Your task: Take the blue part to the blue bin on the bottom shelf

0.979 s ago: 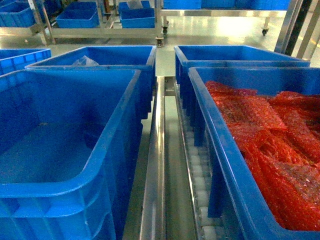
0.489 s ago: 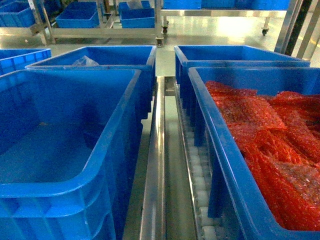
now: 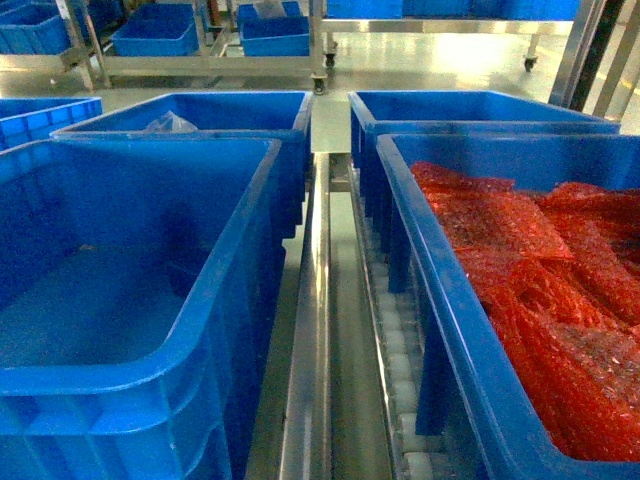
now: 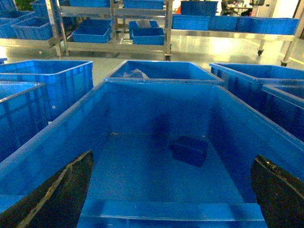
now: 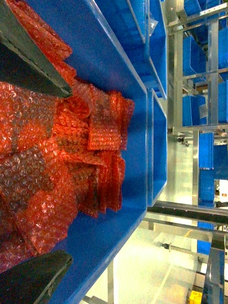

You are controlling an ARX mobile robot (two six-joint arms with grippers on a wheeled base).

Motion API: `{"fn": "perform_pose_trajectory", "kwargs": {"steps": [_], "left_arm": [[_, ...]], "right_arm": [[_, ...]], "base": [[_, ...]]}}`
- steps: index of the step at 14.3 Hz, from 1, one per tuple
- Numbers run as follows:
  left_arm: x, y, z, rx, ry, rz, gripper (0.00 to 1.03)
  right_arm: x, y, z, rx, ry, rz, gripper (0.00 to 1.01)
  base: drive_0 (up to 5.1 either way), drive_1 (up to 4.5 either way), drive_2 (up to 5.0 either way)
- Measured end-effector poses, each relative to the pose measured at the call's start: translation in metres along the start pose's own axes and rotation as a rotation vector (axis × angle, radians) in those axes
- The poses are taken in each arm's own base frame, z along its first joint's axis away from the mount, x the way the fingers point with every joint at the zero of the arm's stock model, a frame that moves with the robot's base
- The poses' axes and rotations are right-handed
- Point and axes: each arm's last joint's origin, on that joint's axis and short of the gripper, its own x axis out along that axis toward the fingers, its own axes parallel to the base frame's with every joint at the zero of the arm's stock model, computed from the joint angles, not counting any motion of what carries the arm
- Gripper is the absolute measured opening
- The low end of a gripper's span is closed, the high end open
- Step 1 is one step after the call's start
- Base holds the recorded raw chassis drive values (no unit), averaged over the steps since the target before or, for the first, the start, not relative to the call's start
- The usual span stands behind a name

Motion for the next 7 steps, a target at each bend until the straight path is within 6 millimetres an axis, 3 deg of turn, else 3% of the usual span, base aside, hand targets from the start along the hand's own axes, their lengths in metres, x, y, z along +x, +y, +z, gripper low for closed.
{"fn": "perform_pose_trajectory", "kwargs": {"steps": [7], "left_arm": [[0.0000, 0.0000, 0.0000, 0.000, 0.000, 0.000, 0.98]], "right_arm": [[0.0000, 0.0000, 0.0000, 0.000, 0.000, 0.000, 0.98]], "base": [[0.0, 0.00, 0.0]]}}
